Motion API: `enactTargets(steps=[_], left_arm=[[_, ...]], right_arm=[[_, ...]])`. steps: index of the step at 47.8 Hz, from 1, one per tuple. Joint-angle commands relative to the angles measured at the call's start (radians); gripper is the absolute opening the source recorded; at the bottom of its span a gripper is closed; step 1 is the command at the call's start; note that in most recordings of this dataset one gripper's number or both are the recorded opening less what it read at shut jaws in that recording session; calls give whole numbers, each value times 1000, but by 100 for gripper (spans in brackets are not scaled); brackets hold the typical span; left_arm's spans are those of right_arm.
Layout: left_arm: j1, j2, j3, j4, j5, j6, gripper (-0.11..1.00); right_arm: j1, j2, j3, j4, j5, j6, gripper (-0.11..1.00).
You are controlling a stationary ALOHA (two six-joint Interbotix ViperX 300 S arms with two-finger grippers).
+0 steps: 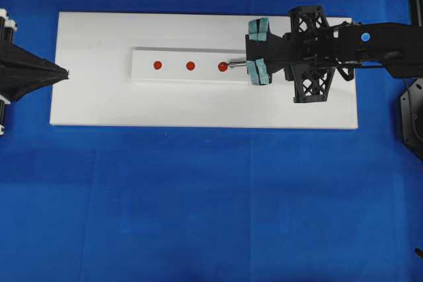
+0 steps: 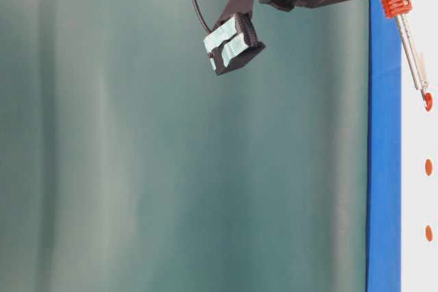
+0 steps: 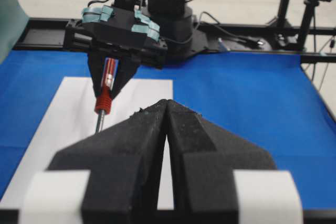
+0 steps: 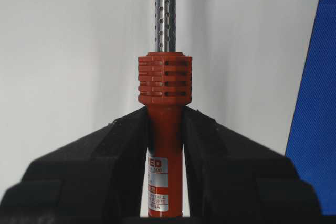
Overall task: Touch the tip of the soldering iron to the mark.
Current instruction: 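Lower the iron tip onto the rightmost red dot, then lift the iron and carry it back to the table front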
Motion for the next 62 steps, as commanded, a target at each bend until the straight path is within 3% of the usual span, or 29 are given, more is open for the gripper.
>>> enactTargets(steps=[1,30,62], left_arm=[[-2,9,-11,2,-11,2,0],[-2,8,-11,2,-11,2,0],[-2,2,-12,2,-15,2,0]], right_arm=[[-2,-9,-11,2,-3,-2,7],[-2,-26,-26,0,14,0,7],[0,-244,-173,-31,267,3,7]])
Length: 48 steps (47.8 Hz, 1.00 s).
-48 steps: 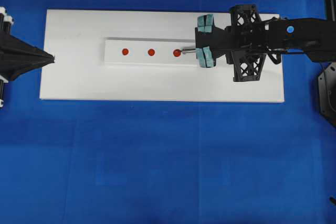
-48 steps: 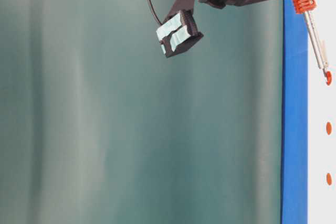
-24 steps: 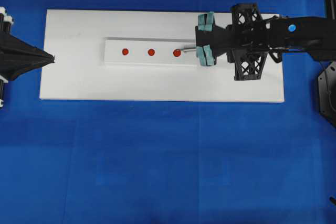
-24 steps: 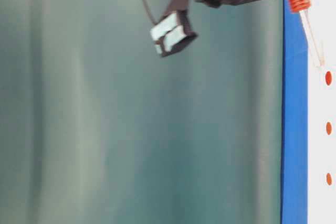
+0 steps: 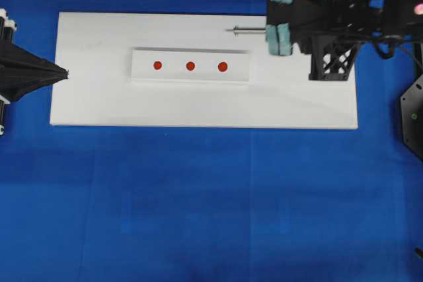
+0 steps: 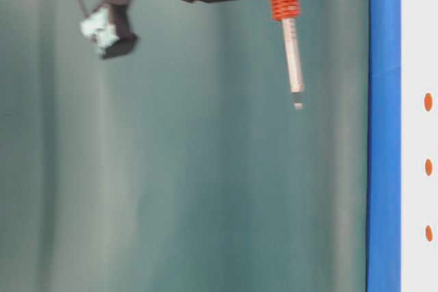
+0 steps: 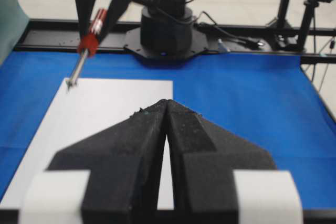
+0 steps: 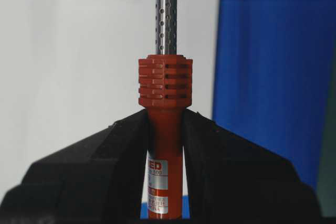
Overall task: Touch the tip of the soldering iron to the mark.
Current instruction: 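Lift the iron and carry it back to the table front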
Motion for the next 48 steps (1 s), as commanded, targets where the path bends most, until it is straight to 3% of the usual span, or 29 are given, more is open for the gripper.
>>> enactTargets(steps=[1,16,26,40,48], left_arm=[[-2,3,-12,2,-12,0,0],[-2,3,-12,2,-15,0,0],[-2,3,-12,2,-15,0,0],[-2,3,-12,2,-15,0,0],[-2,3,-11,2,-15,-2,0]], right_arm=[[2,-35,-26,-5,8,6,7],[78,-51,-11,23,11,67,7],[219,-61,3,23,15,202,7],[445,-51,3,5,15,443,7],[566,-23,-9,-29,17,577,7]])
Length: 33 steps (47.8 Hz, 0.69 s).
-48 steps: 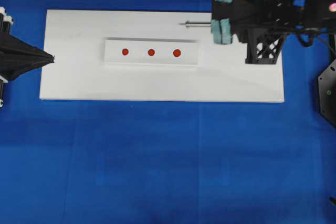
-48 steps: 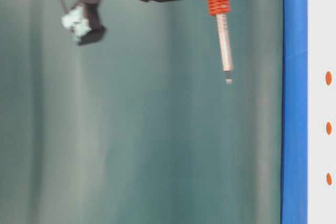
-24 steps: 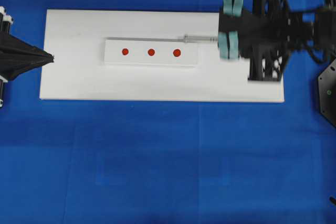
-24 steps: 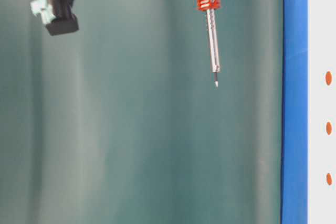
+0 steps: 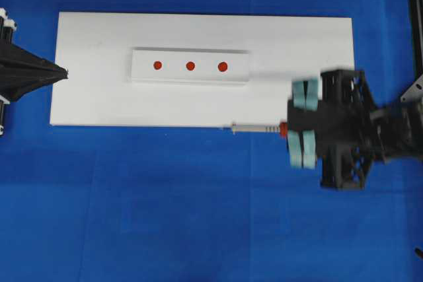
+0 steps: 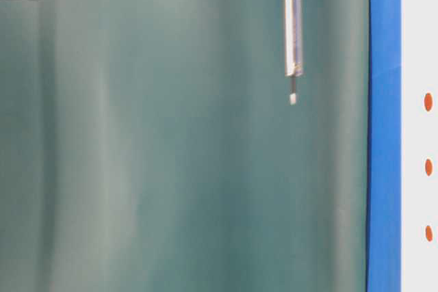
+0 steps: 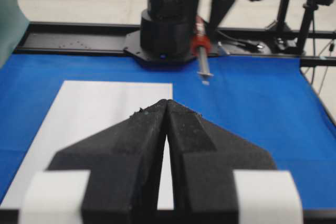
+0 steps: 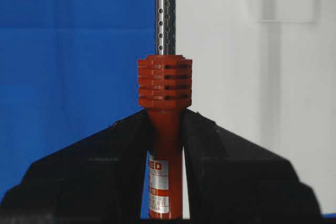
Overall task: Touch the tip of the soldering iron to the mark.
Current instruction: 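Lift the iron and carry it back to the table front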
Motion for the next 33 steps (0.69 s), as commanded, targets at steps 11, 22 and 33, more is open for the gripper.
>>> enactTargets(steps=[11,22,33], left_arm=[[-2,3,-11,2,-9,-2,0],[-2,3,-11,2,-9,-2,0],[-2,3,-11,2,-9,-2,0]], right_arm=[[124,48,-38,-61,18,155,7],[101,115,-89,-80,12,158,7],[69,250,-219,-89,-11,110,7]])
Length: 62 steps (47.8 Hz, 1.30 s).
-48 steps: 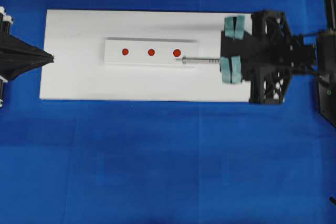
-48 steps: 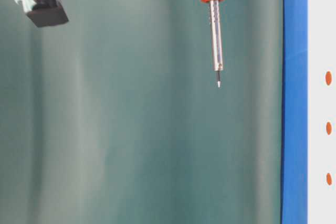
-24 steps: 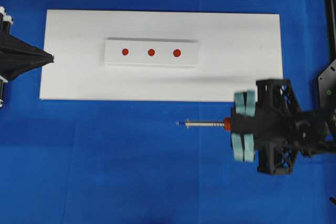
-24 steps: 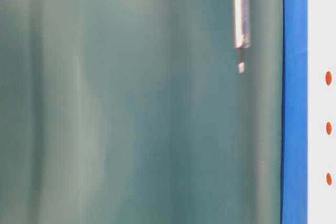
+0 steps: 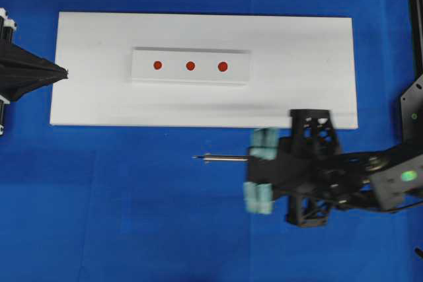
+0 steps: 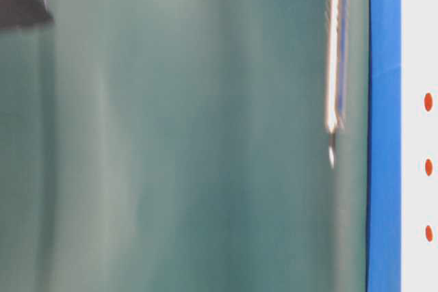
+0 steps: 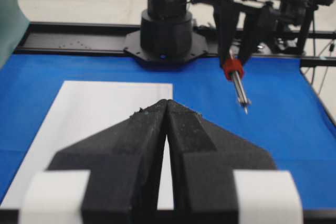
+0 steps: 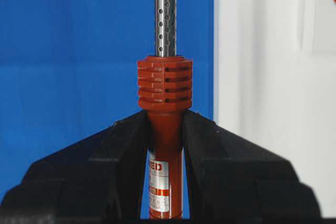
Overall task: Touch the tip of the soldering iron to the mark.
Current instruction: 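Lift the iron and carry it back to the table front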
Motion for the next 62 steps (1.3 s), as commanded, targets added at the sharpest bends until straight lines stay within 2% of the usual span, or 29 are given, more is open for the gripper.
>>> enactTargets(steps=[1,16,27,45,52,62], left_arm=[[-2,3,-11,2,-11,-2,0],[-6,-2,-11,2,-12,-9,0],[-15,-3,-11,2,-14,-21,0],[-15,-3,-9,2,-11,-21,0],[-15,-3,-9,2,-11,-21,0],[-15,-3,-8,2,-8,-21,0]], right_arm=[[-9,31,-77,-8,-18,-15,7],[-60,204,-270,-8,-58,-97,7],[-83,282,-356,-8,-95,-147,7],[-97,321,-347,2,-130,-150,7],[-104,351,-324,11,-212,-144,7],[-115,411,-275,49,-373,-126,7]])
